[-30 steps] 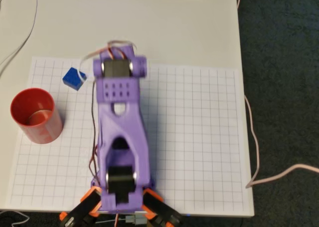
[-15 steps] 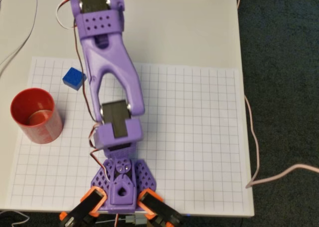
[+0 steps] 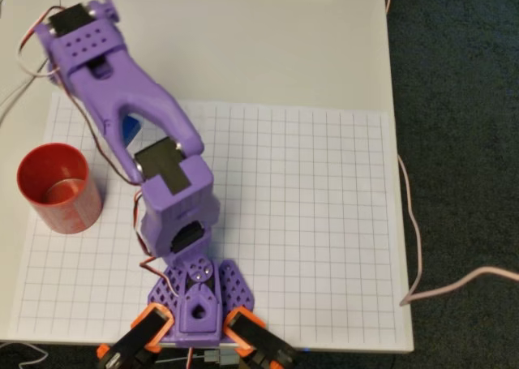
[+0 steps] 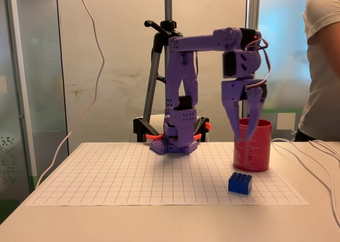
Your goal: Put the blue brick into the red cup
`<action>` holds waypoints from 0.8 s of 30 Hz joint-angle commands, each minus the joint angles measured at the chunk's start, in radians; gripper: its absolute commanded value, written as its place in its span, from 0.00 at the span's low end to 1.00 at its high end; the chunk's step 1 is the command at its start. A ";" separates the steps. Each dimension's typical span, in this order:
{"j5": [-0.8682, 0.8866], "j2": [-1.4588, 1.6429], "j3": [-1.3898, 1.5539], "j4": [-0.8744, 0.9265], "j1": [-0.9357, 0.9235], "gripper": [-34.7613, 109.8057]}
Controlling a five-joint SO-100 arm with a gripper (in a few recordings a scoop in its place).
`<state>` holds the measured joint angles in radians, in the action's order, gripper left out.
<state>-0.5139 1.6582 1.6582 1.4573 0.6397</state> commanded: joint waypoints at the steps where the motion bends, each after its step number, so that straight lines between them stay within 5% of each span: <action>1: -0.040 0.008 0.057 -0.040 -0.002 0.24; 24: -0.054 -0.054 0.097 -0.172 -0.086 0.24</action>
<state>-0.5660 1.5831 1.7748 1.2824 0.5338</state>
